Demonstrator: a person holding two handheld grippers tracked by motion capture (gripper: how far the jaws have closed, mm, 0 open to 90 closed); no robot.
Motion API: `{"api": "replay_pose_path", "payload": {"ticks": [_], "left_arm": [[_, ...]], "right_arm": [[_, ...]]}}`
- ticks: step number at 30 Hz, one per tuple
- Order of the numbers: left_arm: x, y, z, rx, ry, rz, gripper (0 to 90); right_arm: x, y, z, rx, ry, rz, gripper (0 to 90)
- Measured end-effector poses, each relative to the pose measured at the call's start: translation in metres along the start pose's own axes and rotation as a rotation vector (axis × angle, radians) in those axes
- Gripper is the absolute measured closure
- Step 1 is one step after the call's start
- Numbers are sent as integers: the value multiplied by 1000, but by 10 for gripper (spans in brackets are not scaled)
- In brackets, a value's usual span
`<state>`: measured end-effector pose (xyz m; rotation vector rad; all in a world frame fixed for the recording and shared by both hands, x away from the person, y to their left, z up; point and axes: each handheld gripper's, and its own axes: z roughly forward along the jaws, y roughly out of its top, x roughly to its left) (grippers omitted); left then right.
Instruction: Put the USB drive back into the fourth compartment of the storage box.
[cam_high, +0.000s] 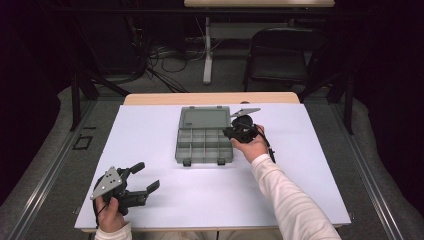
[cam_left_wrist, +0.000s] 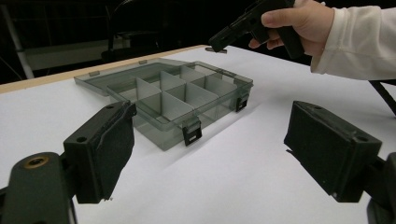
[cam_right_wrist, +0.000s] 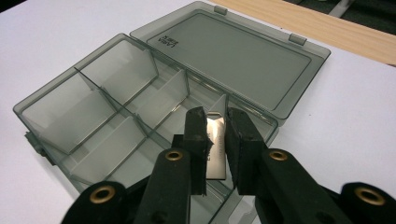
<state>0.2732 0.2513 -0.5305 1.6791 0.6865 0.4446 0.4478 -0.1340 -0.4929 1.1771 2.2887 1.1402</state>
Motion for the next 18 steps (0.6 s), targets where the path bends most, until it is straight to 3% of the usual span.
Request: {"api": "replay_pose_path", "payload": {"ticks": [18], "left_arm": [[1, 0, 0, 7, 1, 0, 154]], "right_arm": [[0, -6, 23, 30, -16, -10, 794]]}}
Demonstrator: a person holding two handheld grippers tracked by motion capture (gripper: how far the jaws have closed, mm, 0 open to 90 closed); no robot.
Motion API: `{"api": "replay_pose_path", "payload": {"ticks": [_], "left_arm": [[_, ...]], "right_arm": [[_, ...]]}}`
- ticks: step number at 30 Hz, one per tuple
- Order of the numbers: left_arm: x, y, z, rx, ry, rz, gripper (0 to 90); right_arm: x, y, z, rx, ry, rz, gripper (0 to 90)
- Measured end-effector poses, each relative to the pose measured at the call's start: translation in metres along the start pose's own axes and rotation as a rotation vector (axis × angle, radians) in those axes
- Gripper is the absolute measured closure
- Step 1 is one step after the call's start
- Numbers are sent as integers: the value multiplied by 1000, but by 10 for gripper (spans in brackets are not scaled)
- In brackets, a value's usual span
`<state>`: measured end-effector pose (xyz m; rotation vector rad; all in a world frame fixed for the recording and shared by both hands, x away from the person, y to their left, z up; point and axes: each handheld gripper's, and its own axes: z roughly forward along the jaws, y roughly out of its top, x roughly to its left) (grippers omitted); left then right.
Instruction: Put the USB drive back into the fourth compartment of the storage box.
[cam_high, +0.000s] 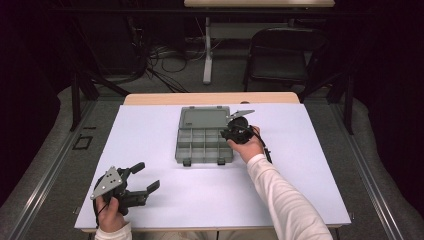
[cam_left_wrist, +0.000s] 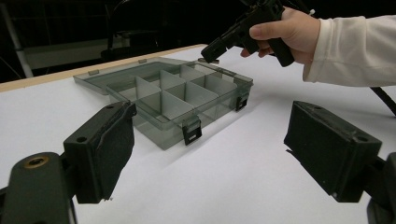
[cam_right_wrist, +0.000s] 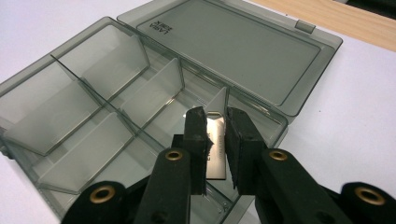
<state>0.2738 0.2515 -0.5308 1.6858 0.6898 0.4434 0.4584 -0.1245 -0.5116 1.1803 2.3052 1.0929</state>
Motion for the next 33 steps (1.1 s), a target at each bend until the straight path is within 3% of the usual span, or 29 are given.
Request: {"api": "replay_pose_path", "payload": {"ticks": [18, 33], "left_arm": [[0, 0, 0, -1, -1, -3, 154], [1, 0, 0, -1, -2, -5, 154]], "right_arm": [[0, -4, 18, 31, -30, -12, 794], [2, -5, 21, 40, -34, -13, 794]]}}
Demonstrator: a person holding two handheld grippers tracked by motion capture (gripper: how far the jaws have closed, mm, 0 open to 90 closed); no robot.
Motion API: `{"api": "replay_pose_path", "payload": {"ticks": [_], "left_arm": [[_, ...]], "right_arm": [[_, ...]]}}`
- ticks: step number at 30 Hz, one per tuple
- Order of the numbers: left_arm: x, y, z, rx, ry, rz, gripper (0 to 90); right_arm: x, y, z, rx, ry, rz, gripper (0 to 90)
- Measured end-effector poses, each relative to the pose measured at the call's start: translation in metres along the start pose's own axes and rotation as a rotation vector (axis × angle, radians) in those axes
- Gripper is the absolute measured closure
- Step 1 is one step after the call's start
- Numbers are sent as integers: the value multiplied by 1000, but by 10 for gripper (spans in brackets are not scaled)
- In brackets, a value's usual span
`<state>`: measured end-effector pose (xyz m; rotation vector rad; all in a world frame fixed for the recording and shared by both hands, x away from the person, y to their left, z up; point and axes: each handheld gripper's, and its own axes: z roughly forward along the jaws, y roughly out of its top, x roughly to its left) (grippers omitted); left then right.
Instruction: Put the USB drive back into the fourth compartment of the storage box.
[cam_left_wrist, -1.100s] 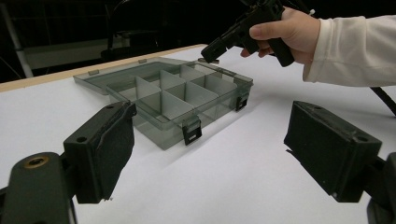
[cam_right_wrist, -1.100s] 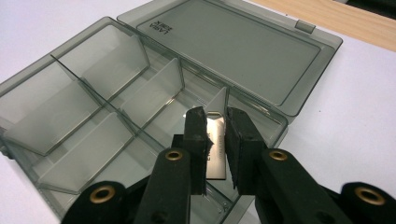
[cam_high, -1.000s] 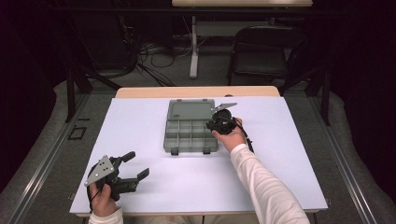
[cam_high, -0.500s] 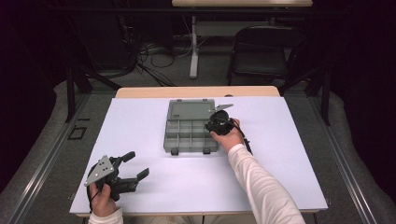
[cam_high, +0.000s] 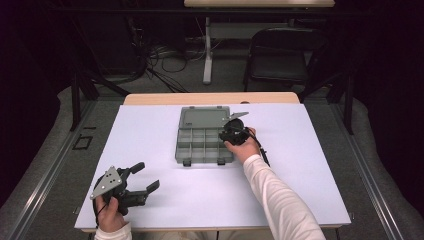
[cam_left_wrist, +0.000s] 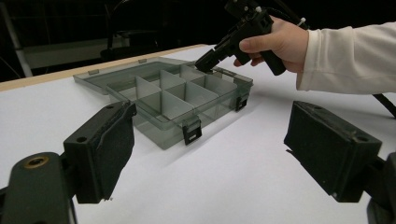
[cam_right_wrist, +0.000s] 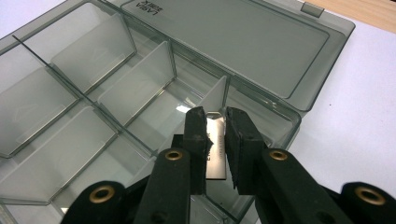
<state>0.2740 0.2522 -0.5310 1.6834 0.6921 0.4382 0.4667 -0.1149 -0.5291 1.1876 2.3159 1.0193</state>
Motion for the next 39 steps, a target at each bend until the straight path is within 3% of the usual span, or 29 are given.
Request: {"api": "replay_pose_path", "payload": {"ticks": [15, 30, 35, 39], "left_arm": [[0, 0, 1, 1, -2, -2, 154], [0, 0, 3, 3, -10, -2, 154], [0, 0, 3, 6, -11, -2, 154], [0, 0, 3, 5, -11, -3, 154]], "right_arm": [[0, 1, -4, -17, -3, 0, 747], [6, 1, -9, -55, 9, 7, 523], [8, 0, -12, -90, -15, -39, 508], [9, 0, -16, -109, -31, -44, 473]]}}
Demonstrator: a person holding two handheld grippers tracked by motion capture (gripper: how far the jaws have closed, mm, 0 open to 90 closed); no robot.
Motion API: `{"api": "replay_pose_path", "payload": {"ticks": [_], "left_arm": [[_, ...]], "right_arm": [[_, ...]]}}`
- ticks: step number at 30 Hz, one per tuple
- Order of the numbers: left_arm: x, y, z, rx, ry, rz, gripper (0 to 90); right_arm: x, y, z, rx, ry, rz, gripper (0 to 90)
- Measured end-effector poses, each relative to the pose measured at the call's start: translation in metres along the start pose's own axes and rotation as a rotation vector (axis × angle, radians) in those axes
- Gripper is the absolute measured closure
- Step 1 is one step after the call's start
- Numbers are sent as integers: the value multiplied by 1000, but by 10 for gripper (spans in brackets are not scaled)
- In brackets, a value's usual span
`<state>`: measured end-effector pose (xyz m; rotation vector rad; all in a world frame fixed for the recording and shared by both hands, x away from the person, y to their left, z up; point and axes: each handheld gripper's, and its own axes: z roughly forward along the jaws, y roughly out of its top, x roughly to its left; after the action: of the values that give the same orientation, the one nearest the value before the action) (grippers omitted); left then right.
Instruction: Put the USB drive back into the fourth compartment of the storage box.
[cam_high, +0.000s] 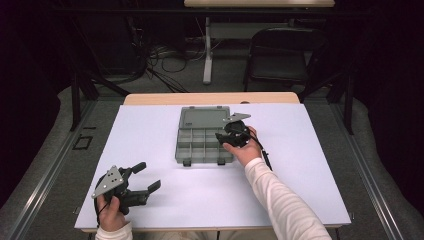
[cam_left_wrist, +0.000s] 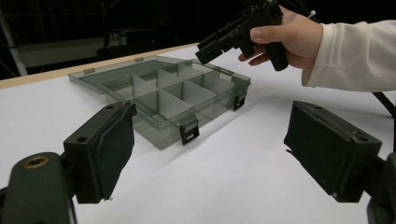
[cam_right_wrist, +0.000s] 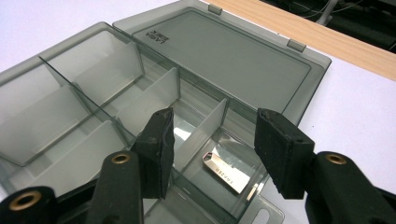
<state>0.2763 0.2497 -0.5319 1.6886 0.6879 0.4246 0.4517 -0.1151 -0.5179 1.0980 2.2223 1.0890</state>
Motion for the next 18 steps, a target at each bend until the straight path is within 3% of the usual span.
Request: {"api": "replay_pose_path", "payload": {"ticks": [8, 18], "left_arm": [[0, 0, 0, 1, -1, 0, 154], [0, 0, 0, 2, -2, 3, 154]], "right_arm": [[-2, 0, -7, -15, 46, 51, 367], [3, 6, -24, -46, 95, 64, 294]]}}
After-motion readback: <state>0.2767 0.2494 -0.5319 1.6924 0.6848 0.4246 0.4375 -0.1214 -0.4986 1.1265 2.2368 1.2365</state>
